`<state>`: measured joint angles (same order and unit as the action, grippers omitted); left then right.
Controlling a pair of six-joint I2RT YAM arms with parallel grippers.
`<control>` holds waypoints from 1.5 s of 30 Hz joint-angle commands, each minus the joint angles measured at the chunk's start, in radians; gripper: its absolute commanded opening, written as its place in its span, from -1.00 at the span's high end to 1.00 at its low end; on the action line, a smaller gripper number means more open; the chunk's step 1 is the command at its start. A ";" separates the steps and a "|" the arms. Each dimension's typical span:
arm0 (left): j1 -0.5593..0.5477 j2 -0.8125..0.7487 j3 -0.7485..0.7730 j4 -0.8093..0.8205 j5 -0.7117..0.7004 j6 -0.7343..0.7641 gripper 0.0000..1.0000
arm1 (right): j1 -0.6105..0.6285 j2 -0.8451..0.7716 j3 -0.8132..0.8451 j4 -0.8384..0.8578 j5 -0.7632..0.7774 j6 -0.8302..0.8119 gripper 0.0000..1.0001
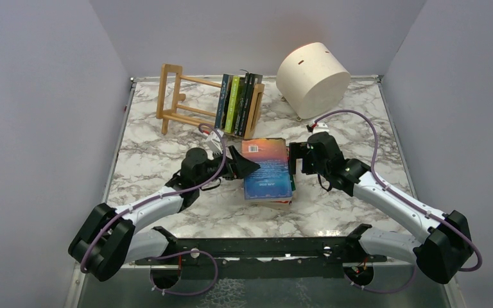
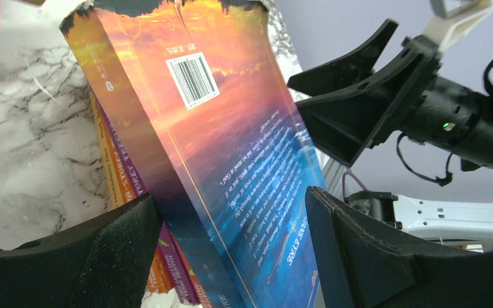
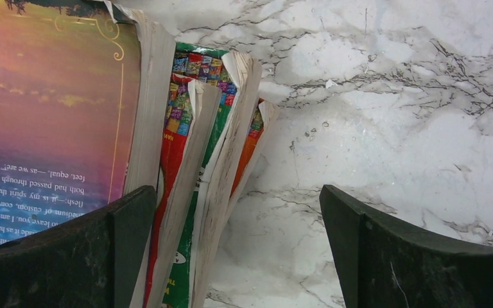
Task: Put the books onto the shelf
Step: Pick up the book from the center of the board.
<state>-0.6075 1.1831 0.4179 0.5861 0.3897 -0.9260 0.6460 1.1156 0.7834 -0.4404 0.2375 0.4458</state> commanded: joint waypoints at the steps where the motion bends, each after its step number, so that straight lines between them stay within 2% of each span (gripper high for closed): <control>1: -0.005 -0.064 0.085 0.074 0.065 -0.012 -0.43 | 0.004 0.006 -0.009 0.053 -0.052 -0.001 -0.95; 22: -0.095 0.011 0.165 0.059 0.047 0.005 -0.42 | 0.004 0.013 -0.013 0.083 -0.073 -0.001 -0.93; 27: -0.117 0.047 0.184 0.060 0.038 0.012 -0.36 | 0.004 0.002 -0.016 0.085 -0.071 0.000 -0.93; 29: -0.122 0.057 0.191 0.060 0.036 0.012 -0.28 | 0.004 -0.003 -0.016 0.085 -0.070 -0.001 -0.93; 32: -0.130 0.067 0.196 0.058 0.030 0.010 -0.05 | 0.004 -0.009 -0.016 0.083 -0.067 -0.001 -0.93; 36: -0.137 0.074 0.196 0.057 0.015 0.009 0.41 | 0.004 -0.017 -0.018 0.080 -0.066 -0.002 -0.93; 38: -0.139 0.075 0.195 0.057 0.013 0.009 0.54 | 0.004 -0.019 -0.017 0.079 -0.065 -0.002 -0.93; 41: -0.142 0.074 0.196 0.051 0.009 0.011 0.61 | 0.003 -0.023 -0.020 0.080 -0.064 -0.002 -0.93; 43: -0.144 0.070 0.197 0.038 0.002 0.020 0.79 | 0.004 -0.023 -0.021 0.078 -0.063 -0.002 -0.93; 45: -0.145 0.066 0.200 0.021 -0.009 0.033 0.89 | 0.004 -0.024 -0.021 0.078 -0.062 -0.002 -0.93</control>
<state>-0.7269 1.2572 0.5728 0.5503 0.3759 -0.9443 0.6399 1.1107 0.7670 -0.4370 0.2291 0.4305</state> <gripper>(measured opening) 0.255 0.969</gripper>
